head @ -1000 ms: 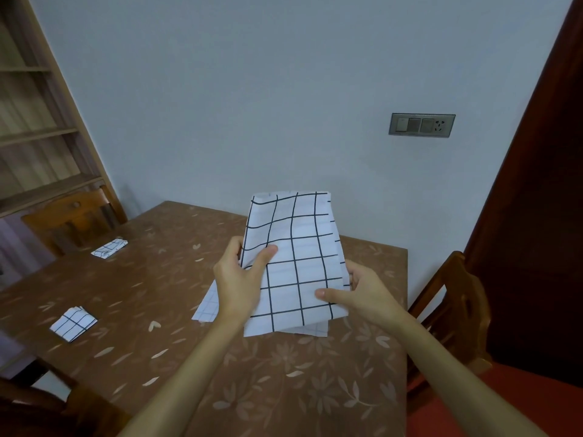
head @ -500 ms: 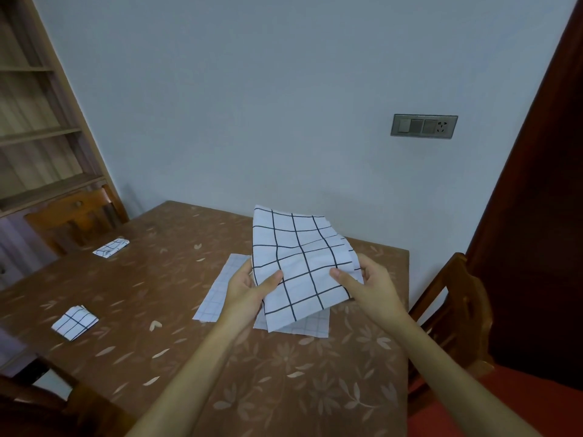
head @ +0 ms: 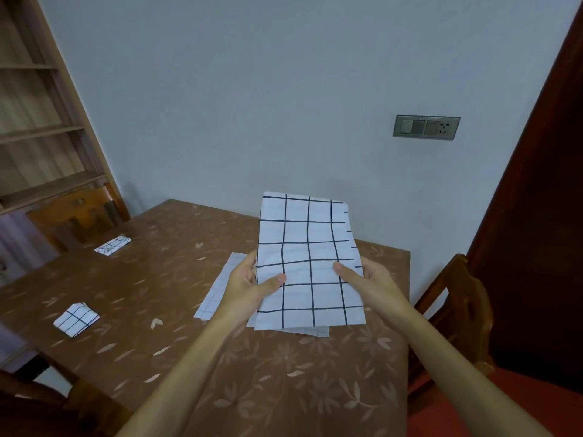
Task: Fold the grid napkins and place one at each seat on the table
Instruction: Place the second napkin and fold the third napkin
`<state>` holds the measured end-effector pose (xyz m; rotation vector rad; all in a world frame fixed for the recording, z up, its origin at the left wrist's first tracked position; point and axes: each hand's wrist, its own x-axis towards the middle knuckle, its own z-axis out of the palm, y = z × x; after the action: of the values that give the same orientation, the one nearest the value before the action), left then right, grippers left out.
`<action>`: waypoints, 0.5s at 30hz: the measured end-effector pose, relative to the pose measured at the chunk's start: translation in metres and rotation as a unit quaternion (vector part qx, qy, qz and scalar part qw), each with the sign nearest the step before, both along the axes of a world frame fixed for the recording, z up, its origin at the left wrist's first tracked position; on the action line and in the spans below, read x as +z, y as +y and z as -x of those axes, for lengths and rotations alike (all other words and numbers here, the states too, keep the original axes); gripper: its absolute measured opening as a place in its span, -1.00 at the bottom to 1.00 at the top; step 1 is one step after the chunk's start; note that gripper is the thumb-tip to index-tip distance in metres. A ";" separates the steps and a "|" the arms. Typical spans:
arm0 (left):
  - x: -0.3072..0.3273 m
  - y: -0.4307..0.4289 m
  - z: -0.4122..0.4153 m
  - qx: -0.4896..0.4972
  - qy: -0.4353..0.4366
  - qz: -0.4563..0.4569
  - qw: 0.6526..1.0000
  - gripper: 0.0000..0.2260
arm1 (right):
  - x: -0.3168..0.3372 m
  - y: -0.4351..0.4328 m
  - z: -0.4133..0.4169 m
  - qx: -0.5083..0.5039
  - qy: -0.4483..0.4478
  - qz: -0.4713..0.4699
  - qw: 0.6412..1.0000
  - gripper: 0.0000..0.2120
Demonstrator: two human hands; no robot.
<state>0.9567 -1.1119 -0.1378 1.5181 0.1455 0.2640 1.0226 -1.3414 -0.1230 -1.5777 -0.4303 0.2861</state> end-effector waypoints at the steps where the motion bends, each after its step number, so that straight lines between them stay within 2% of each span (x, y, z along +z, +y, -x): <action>1: 0.001 -0.001 0.000 0.003 0.007 -0.004 1.000 -0.65 | 0.000 0.001 0.000 -0.001 -0.001 -0.006 1.000 -0.79; 4: 0.006 -0.002 0.000 0.015 0.027 -0.007 1.000 -0.78 | -0.002 0.002 -0.001 -0.004 0.008 -0.011 1.000 -0.79; 15: 0.012 0.011 0.007 -0.043 0.010 -0.067 0.997 -0.75 | -0.001 0.001 0.000 0.006 0.052 -0.020 0.998 -0.80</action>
<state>0.9495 -1.1007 -0.1262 1.6560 0.0794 0.1925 1.0222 -1.3400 -0.1245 -1.5141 -0.3624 0.3646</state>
